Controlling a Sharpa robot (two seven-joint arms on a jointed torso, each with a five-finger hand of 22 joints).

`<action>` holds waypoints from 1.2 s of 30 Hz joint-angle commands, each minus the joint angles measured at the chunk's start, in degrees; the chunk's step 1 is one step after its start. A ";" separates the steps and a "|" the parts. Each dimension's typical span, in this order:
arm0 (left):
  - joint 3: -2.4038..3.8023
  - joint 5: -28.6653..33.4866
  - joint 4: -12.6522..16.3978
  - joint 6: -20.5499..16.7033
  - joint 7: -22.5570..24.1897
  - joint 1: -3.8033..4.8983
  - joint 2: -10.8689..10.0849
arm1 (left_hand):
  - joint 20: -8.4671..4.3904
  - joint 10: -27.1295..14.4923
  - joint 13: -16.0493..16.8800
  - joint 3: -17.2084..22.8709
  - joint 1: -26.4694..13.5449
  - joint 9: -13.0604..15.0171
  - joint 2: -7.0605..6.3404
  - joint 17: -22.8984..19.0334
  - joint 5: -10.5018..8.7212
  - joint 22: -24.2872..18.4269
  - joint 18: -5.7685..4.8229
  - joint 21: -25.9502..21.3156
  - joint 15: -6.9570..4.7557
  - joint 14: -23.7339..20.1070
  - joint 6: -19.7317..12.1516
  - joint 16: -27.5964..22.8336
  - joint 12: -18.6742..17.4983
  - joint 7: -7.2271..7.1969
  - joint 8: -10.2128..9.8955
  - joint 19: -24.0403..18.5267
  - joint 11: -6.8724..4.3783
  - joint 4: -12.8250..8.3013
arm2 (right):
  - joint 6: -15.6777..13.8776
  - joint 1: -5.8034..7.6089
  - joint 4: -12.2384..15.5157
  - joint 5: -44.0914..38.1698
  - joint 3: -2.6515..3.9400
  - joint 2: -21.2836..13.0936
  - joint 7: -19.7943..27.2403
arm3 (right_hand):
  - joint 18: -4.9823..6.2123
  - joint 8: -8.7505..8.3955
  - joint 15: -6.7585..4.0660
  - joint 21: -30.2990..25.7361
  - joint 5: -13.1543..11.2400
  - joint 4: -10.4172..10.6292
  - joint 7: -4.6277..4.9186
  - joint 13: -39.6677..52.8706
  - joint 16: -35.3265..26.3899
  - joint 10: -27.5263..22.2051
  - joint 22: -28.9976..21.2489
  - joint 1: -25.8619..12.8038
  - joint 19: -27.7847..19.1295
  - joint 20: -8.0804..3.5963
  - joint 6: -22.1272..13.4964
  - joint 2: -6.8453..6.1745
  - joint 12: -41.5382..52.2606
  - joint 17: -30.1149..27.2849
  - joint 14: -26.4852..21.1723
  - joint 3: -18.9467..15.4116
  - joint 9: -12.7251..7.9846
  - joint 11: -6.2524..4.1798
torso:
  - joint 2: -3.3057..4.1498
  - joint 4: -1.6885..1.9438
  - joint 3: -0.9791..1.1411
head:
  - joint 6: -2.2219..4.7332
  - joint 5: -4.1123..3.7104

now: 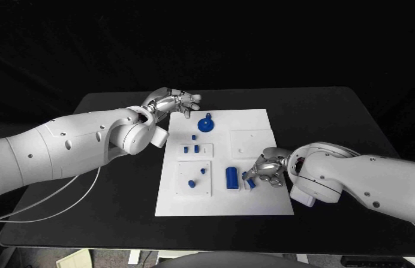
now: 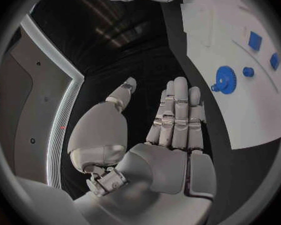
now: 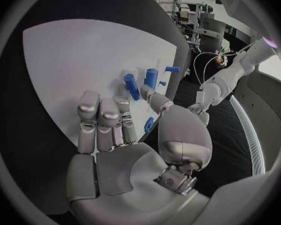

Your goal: Assemble the parts on the task board

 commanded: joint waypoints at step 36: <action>0.03 -0.67 0.13 0.79 -0.17 0.02 -0.13 | -1.98 0.17 0.07 0.02 -0.02 -0.06 0.62 0.11 -0.15 0.14 -0.38 -0.30 0.17 -0.08 0.05 -0.39 0.15 -0.30 0.27 0.07 -0.16 -0.33 | 2.25 -0.15 1.10 -0.99 -0.03 -0.92 1.07 | 3.10 -0.04 -0.37 0.24 0.48 3.31 0.01 0.23 0.00 0.34 0.91 0.40 -0.31 -0.54 0.87 3.91 -0.36 0.03 -0.07 5.89 -0.97 -0.19 | 0.01 0.01 0.01 | -0.22 0.24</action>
